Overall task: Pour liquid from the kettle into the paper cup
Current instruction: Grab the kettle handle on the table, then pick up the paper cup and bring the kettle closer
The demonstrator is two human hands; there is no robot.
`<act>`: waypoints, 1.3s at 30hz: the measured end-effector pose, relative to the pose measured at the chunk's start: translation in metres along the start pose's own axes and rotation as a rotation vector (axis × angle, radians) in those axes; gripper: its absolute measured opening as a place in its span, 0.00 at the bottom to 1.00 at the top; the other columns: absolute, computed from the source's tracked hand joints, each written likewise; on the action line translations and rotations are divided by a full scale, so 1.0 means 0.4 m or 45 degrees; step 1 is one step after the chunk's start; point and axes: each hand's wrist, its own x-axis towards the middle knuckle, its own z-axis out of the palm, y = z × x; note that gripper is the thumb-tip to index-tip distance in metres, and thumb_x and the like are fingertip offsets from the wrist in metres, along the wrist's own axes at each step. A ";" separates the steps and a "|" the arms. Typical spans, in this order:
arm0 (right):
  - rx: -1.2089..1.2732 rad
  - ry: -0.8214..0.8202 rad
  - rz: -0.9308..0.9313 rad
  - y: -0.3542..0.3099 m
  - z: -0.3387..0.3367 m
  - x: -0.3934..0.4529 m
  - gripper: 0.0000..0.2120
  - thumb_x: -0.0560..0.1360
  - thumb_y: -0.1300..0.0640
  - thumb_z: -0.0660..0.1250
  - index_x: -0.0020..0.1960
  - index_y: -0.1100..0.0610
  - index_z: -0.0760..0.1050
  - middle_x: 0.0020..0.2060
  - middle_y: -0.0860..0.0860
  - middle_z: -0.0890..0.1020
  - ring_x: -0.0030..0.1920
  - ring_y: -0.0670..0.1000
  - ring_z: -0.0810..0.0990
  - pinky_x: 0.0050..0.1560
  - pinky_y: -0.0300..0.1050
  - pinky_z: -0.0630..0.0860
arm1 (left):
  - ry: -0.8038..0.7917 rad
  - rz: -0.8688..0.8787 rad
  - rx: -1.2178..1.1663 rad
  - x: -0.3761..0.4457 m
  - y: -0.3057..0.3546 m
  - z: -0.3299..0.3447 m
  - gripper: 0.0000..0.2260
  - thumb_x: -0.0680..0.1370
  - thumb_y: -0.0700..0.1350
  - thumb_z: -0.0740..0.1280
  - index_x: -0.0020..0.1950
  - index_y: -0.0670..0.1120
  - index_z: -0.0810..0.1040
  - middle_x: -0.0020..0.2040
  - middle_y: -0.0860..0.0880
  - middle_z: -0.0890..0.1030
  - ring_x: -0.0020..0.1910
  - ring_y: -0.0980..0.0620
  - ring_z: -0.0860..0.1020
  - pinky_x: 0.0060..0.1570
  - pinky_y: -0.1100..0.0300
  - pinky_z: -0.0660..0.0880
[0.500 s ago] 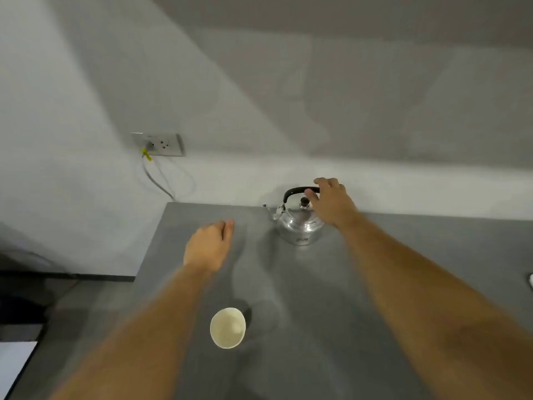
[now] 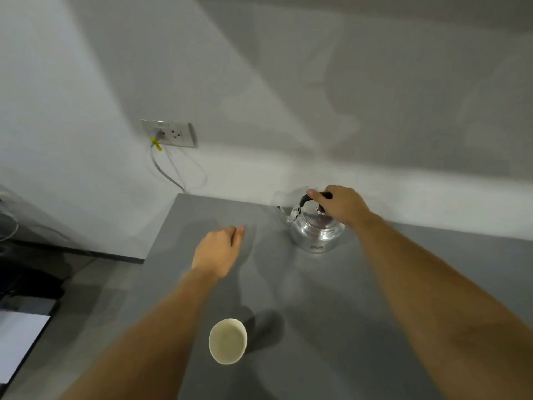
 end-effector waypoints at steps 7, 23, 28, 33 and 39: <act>0.280 0.029 0.048 0.002 -0.002 -0.003 0.31 0.67 0.28 0.70 0.27 0.56 0.73 0.18 0.44 0.75 0.26 0.49 0.73 0.29 0.44 0.66 | -0.070 -0.045 -0.057 -0.021 -0.031 -0.005 0.25 0.86 0.58 0.55 0.45 0.40 0.80 0.47 0.40 0.87 0.51 0.35 0.83 0.53 0.43 0.79; 0.267 0.119 0.008 -0.076 -0.034 -0.325 0.29 0.69 0.31 0.71 0.28 0.56 0.76 0.20 0.47 0.74 0.26 0.49 0.73 0.29 0.44 0.68 | -0.124 -0.337 -0.484 -0.347 -0.206 0.042 0.14 0.85 0.53 0.62 0.58 0.48 0.85 0.48 0.50 0.89 0.51 0.48 0.86 0.54 0.54 0.79; 0.289 0.092 -0.003 -0.097 -0.054 -0.461 0.28 0.68 0.32 0.73 0.28 0.56 0.75 0.16 0.44 0.72 0.19 0.43 0.69 0.27 0.43 0.64 | -0.249 -0.387 -0.531 -0.447 -0.243 0.067 0.18 0.82 0.36 0.62 0.69 0.49 0.80 0.55 0.51 0.87 0.57 0.49 0.83 0.59 0.61 0.74; 0.212 0.077 0.002 -0.107 -0.048 -0.564 0.31 0.66 0.29 0.71 0.28 0.57 0.73 0.17 0.45 0.72 0.19 0.44 0.69 0.27 0.43 0.63 | -0.458 -0.306 -0.737 -0.494 -0.245 0.094 0.28 0.76 0.35 0.68 0.72 0.56 0.73 0.54 0.60 0.82 0.44 0.61 0.81 0.47 0.68 0.76; 0.165 0.052 -0.038 -0.125 -0.005 -0.642 0.31 0.61 0.22 0.68 0.31 0.52 0.77 0.21 0.47 0.79 0.22 0.47 0.76 0.26 0.43 0.69 | -0.453 -0.251 -0.874 -0.502 -0.234 0.133 0.37 0.67 0.41 0.81 0.74 0.54 0.73 0.62 0.51 0.84 0.61 0.48 0.83 0.63 0.49 0.82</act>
